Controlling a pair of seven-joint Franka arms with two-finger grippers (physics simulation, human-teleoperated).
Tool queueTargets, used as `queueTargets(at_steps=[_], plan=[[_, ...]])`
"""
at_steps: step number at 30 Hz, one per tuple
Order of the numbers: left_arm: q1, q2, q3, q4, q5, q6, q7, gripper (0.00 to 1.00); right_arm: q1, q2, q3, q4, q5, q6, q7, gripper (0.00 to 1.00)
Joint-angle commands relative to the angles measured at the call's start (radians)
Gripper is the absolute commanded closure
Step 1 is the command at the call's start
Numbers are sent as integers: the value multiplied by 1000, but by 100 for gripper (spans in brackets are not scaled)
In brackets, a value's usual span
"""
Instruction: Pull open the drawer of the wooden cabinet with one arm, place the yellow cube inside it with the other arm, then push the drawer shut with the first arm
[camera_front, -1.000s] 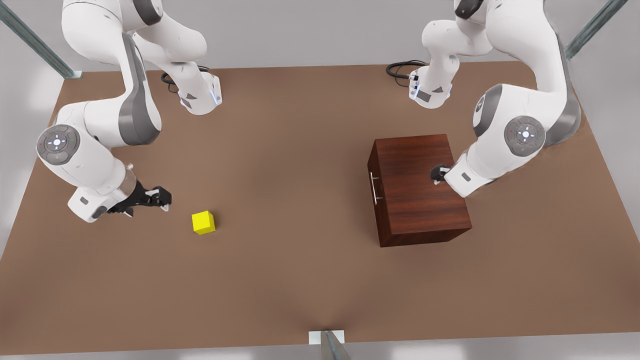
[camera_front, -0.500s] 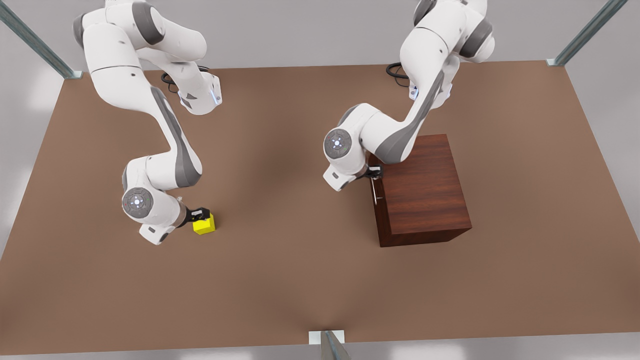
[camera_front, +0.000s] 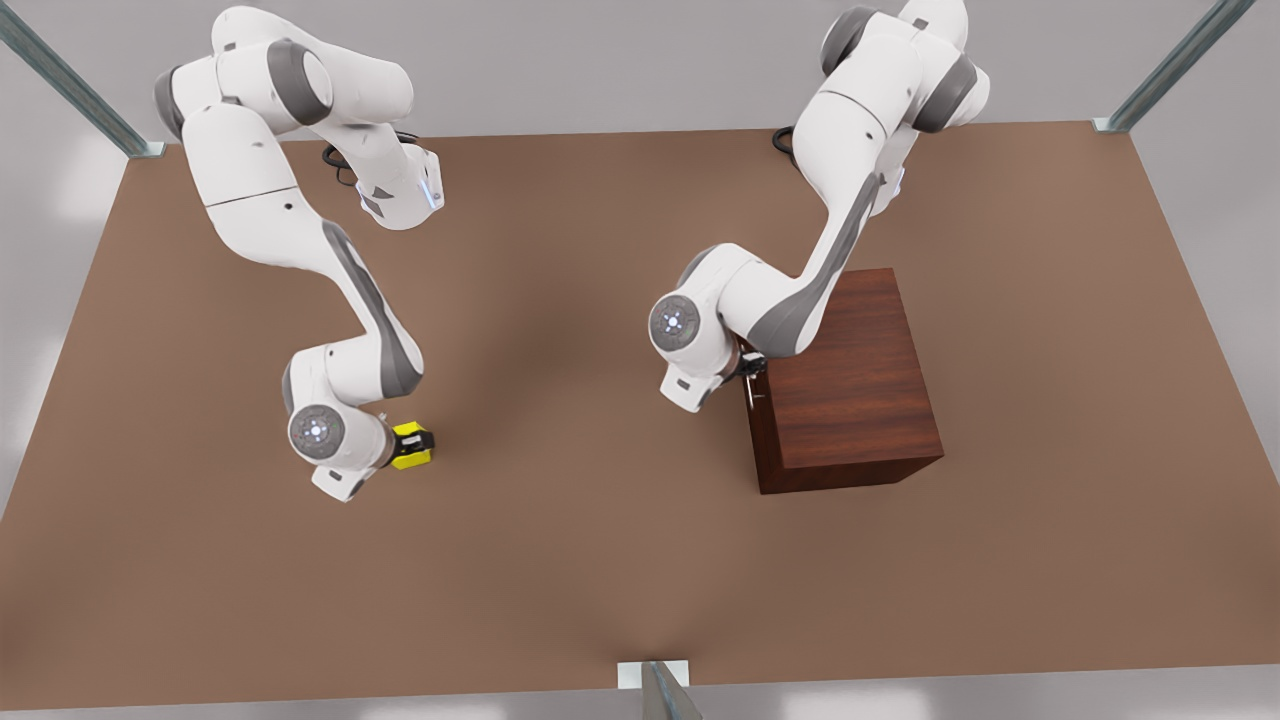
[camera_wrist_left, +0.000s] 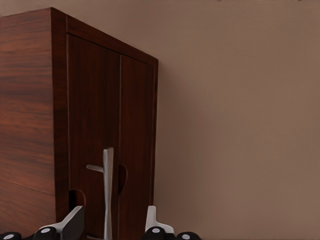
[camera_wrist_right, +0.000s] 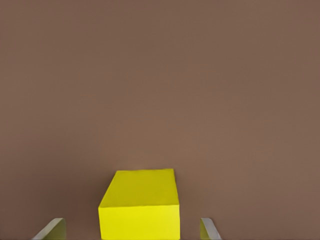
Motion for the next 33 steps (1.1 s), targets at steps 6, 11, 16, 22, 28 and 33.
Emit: queueTargets(at_steps=[6,11,16,22,28,33], plan=[[9,26,0,-1,9,29,-63,31,-14,37,0,1,0,28,-43,0],[7,36,-2,-15,-1,33,-66,33,-14,63,0,1,1,36,-46,0],[6,36,-3,-16,-4,38,-69,33,-12,60,0,-10,0,34,-52,5],[-14,42,-9,3,-10,41,-75,33,-11,58,0,-12,0,34,-52,25],[-31,51,-9,33,-31,62,-80,34,-11,38,0,5,-2,27,-52,30],[-46,83,-9,77,-31,81,-93,34,-12,-54,22,13,1,22,-38,30]])
